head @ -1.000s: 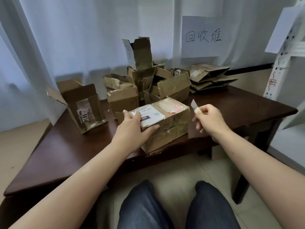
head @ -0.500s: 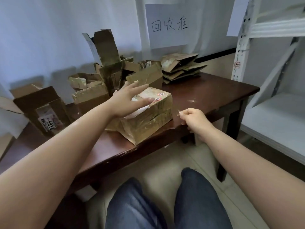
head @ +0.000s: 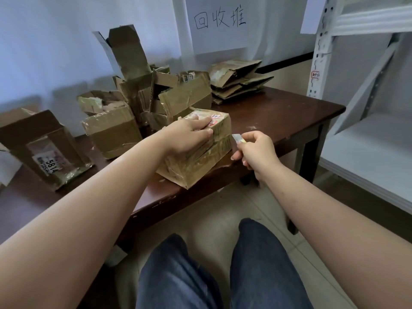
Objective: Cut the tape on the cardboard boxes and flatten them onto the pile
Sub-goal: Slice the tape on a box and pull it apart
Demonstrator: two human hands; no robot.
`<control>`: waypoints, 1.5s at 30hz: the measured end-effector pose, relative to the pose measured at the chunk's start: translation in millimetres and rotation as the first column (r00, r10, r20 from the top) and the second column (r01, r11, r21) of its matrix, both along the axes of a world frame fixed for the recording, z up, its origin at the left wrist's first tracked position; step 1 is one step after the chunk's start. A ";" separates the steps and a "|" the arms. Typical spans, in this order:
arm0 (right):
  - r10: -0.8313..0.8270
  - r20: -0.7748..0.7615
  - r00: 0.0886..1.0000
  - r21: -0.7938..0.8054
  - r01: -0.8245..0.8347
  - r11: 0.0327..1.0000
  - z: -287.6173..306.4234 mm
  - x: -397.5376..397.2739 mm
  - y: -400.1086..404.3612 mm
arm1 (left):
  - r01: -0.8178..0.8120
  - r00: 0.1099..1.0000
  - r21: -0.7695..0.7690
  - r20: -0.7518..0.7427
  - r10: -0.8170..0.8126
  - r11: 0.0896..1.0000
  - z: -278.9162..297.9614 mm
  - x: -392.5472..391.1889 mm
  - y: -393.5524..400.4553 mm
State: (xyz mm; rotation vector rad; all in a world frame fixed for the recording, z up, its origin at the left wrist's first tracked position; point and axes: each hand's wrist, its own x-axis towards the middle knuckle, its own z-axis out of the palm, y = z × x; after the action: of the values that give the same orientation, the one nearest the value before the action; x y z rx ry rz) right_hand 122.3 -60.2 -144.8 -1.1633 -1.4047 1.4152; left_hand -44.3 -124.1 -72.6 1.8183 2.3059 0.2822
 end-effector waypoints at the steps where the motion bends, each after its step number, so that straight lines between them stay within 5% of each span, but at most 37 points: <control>1: -0.009 -0.007 1.000 -0.004 0.009 1.000 0.5 -1.0 -0.7 | -0.005 1.000 -0.002 -0.002 0.005 1.000 0.1 0.8 -0.1; 21: -0.157 -0.073 0.985 0.028 0.159 0.987 -2.0 -24.9 -19.1 | -0.024 0.997 -0.003 0.078 0.025 1.000 -5.2 0.9 4.6; 45: 0.209 0.056 0.976 0.067 -0.212 0.975 8.6 -19.8 -92.7 | -0.028 0.987 0.045 0.161 0.021 0.999 -3.4 3.2 7.9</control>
State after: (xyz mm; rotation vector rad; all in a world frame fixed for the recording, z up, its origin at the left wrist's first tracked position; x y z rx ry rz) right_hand 102.5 -152.9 -136.2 -1.0323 -1.6401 1.4748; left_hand -41.1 -116.3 -76.0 1.7207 2.2303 0.4729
